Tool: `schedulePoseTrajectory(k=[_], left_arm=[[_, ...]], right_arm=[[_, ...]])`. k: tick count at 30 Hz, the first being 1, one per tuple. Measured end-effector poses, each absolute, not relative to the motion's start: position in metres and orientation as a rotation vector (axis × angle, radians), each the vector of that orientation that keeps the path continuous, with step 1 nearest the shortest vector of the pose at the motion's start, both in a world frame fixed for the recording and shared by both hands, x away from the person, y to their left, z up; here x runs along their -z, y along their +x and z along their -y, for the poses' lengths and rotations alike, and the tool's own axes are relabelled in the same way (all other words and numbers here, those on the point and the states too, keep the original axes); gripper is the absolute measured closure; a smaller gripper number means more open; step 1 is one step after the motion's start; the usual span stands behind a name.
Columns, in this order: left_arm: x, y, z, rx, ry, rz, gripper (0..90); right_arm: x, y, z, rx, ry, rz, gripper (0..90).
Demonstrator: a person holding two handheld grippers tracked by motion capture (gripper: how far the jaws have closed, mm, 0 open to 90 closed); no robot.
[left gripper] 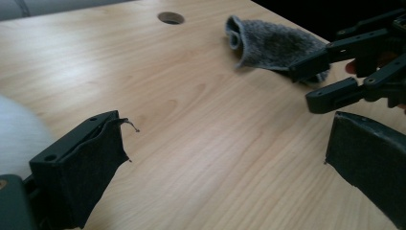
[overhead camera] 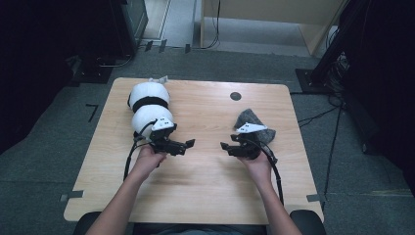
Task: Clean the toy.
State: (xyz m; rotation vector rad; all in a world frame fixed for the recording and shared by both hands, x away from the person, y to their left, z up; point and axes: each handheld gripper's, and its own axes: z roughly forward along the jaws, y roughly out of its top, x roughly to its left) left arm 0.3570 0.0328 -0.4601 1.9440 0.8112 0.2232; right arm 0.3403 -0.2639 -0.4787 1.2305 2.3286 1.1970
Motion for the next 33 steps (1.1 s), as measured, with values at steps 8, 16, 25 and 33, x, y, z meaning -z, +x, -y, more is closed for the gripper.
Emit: schedulePoseTrajectory(k=[8,16,25,33], left_arm=[[0.484,0.352,-0.003,-0.234,2.093,-0.73,0.0],[0.501,0.352,0.002,-0.254,2.104,-0.751,0.0],[0.511,0.355,-0.003,-0.308,2.164,-0.772,0.0],[0.511,0.356,-0.004,-0.287,2.165,-0.78,0.0]], right_arm=[[0.497,0.335,0.248,-1.155,1.23,-2.352,42.9],[0.514,0.333,0.243,-1.068,1.227,-2.354,42.2],[0.522,0.331,0.243,-1.079,1.151,-2.309,36.4],[0.522,0.331,0.243,-1.079,1.149,-2.315,33.8]])
